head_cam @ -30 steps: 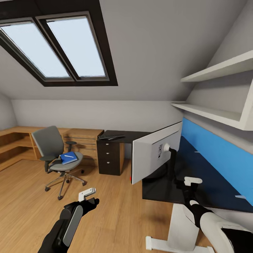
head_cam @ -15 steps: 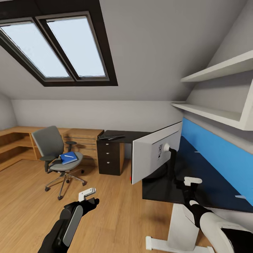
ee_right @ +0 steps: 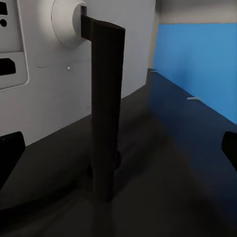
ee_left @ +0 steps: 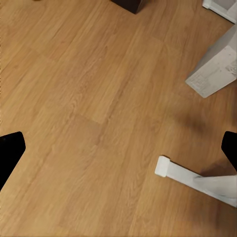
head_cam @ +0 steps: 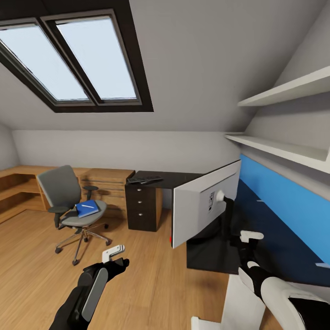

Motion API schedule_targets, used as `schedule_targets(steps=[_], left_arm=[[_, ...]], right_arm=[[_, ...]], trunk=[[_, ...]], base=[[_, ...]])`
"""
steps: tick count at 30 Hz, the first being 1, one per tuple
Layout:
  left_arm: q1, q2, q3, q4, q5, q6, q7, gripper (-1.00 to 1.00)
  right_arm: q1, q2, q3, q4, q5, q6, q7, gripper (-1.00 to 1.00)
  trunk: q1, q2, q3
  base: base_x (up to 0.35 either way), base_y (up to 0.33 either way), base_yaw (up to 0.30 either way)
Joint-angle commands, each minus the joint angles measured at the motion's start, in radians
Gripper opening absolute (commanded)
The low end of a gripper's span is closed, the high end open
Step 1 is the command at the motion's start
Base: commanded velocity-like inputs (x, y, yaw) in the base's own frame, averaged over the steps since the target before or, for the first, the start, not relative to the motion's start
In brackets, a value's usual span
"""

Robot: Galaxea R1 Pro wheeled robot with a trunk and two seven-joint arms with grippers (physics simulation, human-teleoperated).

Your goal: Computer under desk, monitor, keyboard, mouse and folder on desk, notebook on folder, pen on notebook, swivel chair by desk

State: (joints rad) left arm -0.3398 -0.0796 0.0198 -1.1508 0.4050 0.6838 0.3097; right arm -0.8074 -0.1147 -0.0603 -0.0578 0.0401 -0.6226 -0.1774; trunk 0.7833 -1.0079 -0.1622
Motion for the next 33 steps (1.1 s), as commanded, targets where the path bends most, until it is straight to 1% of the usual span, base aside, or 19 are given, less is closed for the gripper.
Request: schedule_targets(steps=[1,12,23,26,29,33], left_arm=[[-0.001,-0.001,0.002,-0.001,0.011,0.003,0.008,1.00],[-0.001,0.000,0.002,-0.001,0.011,0.003,0.007,1.00],[-0.001,0.000,0.002,-0.001,0.011,0.003,0.008,1.00],[-0.001,0.000,0.002,-0.001,0.011,0.003,0.008,1.00],[-0.001,0.000,0.002,-0.001,0.011,0.003,0.008,1.00],[-0.001,0.000,0.002,-0.001,0.011,0.003,0.008,1.00]], right_arm=[[-0.001,0.000,-0.006,0.001,0.004,-0.004,-0.001,1.00],[-0.001,0.008,-0.006,0.006,0.003,-0.001,-0.001,1.00],[-0.001,0.007,-0.007,0.007,0.003,0.013,-0.001,1.00],[-0.001,0.007,-0.006,0.007,0.002,0.029,-0.001,1.00],[-0.001,0.005,-0.005,0.006,0.001,0.069,-0.001,1.00],[-0.001,0.004,-0.005,0.006,0.000,0.097,-0.001,1.00]], trunk=[[0.000,-0.001,-0.002],[0.000,-0.001,-0.002],[0.000,-0.001,-0.002],[0.000,-0.001,-0.002],[0.000,-0.001,-0.002],[0.000,-0.001,-0.002]], base=[[0.030,0.000,0.000],[0.124,0.000,0.000],[0.039,0.000,0.000],[0.149,-0.017,0.000],[0.236,-0.055,0.000],[0.149,-0.038,0.000]])
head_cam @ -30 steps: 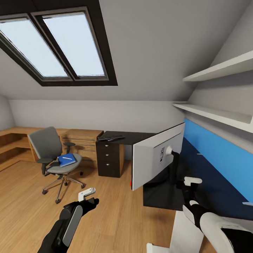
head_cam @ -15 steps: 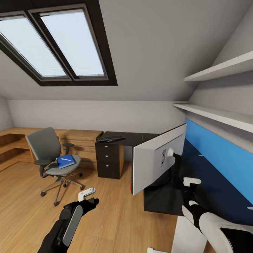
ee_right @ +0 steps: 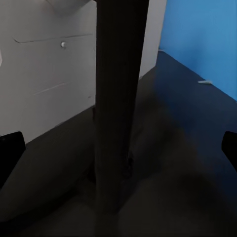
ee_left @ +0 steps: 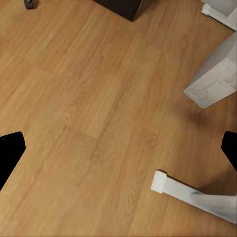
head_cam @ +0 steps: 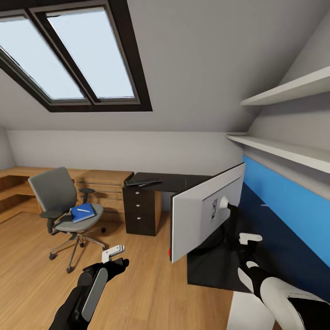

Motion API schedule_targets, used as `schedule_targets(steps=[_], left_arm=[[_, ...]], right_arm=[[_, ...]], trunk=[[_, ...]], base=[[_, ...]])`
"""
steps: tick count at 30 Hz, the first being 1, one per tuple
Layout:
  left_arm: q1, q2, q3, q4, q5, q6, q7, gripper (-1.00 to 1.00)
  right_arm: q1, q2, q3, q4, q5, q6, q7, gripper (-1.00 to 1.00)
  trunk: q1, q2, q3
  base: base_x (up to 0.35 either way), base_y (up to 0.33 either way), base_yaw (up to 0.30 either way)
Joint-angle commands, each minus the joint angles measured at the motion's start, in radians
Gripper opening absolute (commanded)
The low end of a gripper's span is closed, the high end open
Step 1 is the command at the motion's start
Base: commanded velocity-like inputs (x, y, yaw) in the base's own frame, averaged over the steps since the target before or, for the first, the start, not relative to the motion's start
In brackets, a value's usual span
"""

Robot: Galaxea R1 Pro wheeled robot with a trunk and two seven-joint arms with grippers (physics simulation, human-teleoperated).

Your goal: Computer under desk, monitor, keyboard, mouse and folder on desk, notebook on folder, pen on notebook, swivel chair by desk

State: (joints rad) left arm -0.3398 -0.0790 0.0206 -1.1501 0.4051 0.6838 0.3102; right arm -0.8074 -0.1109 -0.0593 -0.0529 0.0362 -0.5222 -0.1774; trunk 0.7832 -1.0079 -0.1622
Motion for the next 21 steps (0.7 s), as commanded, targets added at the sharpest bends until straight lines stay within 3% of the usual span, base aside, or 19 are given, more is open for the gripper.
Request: schedule_targets(steps=[1,21], left_arm=[[-0.001,-0.001,0.001,-0.001,0.011,0.003,0.008,1.00],[-0.001,0.000,0.002,0.000,0.011,0.003,0.011,1.00]], right_arm=[[-0.001,0.000,-0.005,0.001,0.004,0.001,-0.001,1.00],[-0.001,-0.001,-0.007,-0.004,0.002,0.063,-0.001,1.00]], trunk=[[0.000,-0.001,-0.002],[0.000,-0.001,-0.002]], base=[[0.083,-0.021,0.000],[0.054,-0.042,0.000]])
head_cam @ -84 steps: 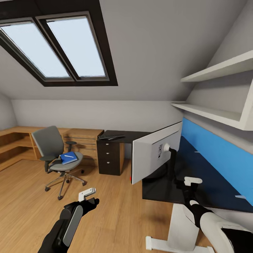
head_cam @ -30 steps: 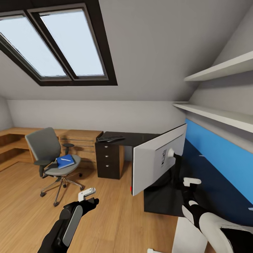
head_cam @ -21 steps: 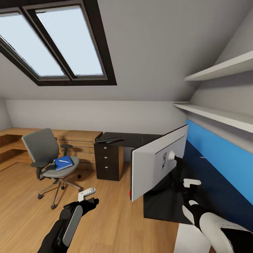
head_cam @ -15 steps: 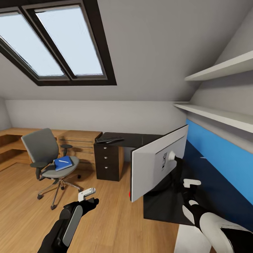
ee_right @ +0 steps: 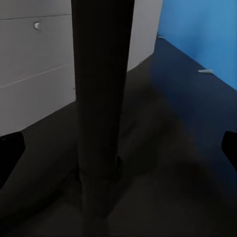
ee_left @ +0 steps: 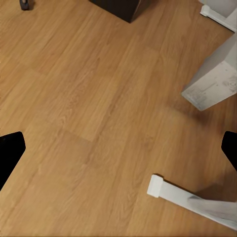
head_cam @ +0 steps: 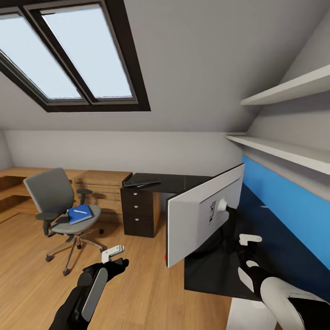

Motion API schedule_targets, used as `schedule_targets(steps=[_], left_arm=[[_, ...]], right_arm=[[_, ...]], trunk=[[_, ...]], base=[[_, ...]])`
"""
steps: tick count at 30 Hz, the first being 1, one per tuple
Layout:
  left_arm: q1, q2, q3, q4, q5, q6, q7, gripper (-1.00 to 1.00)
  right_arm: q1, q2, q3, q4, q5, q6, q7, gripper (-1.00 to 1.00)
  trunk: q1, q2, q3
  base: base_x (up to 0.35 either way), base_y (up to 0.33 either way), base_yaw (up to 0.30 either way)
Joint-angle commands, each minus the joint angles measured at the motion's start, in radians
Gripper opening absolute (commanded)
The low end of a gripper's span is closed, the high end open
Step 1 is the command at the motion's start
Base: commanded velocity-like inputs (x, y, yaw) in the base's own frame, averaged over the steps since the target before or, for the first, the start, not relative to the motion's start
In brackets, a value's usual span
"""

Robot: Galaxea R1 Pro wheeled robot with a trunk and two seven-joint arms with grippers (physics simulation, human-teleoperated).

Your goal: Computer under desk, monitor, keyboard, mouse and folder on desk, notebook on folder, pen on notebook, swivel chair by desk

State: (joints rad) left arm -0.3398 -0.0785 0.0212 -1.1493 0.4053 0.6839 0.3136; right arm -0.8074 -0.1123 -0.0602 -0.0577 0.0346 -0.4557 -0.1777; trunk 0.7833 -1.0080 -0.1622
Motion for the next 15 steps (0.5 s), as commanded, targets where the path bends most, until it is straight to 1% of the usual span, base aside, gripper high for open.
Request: schedule_targets(steps=[1,4,8,15], left_arm=[[-0.001,-0.001,0.002,-0.001,0.011,0.003,0.008,1.00],[-0.001,0.000,0.002,-0.001,0.011,0.003,0.008,1.00],[-0.001,0.000,0.002,-0.001,0.011,0.003,0.007,1.00],[-0.001,0.000,0.002,-0.001,0.011,0.003,0.007,1.00]], right_arm=[[-0.001,0.000,-0.006,0.001,0.004,-0.004,0.000,1.00],[-0.001,0.000,-0.006,0.001,0.004,-0.003,0.000,1.00],[-0.001,-0.001,-0.006,0.001,0.004,-0.003,0.000,1.00],[-0.001,-0.001,-0.006,0.000,0.004,-0.003,0.000,1.00]], trunk=[[0.000,-0.001,-0.002],[0.000,-0.001,-0.002],[0.000,-0.001,-0.002],[0.000,-0.001,-0.002]], base=[[0.024,-0.023,0.000],[0.030,-0.007,0.000],[0.131,-0.042,0.000],[0.031,-0.010,0.000]])
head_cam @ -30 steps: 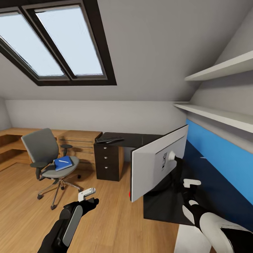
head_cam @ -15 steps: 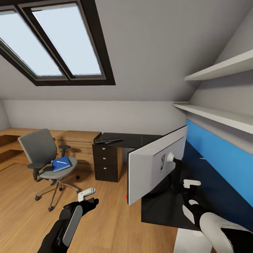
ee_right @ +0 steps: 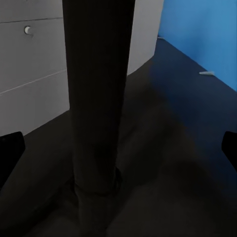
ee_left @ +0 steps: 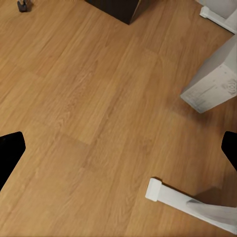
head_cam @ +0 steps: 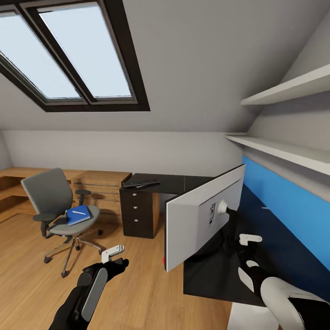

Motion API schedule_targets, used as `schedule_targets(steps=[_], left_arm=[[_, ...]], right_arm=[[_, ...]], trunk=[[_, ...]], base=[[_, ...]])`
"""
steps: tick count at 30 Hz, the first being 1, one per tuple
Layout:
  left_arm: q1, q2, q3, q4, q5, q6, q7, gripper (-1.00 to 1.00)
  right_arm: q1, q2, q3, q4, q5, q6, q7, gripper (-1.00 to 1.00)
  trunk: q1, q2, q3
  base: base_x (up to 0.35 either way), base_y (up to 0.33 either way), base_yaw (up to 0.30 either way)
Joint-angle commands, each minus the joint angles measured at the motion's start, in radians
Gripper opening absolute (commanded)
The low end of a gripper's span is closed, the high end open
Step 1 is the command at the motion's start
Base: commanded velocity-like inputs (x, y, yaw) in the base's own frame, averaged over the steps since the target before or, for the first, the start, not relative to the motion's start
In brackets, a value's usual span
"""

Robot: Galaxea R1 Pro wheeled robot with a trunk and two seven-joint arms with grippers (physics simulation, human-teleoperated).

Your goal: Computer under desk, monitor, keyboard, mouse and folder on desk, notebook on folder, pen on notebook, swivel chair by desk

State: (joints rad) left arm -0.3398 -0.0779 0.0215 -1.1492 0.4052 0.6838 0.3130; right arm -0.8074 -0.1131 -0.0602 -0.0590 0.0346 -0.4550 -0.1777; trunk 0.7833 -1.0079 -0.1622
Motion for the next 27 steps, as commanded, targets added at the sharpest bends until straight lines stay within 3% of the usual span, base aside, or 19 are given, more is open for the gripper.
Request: schedule_targets(steps=[1,27], left_arm=[[-0.001,-0.001,0.001,-0.001,0.011,0.003,0.008,1.00],[-0.001,-0.001,0.001,-0.001,0.012,0.003,0.007,1.00]], right_arm=[[-0.001,0.000,-0.006,0.001,0.004,-0.004,0.000,1.00],[-0.001,0.000,-0.006,-0.001,0.005,-0.005,0.000,1.00]], trunk=[[0.000,-0.001,-0.001],[0.000,-0.001,-0.001]], base=[[0.010,-0.003,0.000],[0.107,-0.012,0.000]])
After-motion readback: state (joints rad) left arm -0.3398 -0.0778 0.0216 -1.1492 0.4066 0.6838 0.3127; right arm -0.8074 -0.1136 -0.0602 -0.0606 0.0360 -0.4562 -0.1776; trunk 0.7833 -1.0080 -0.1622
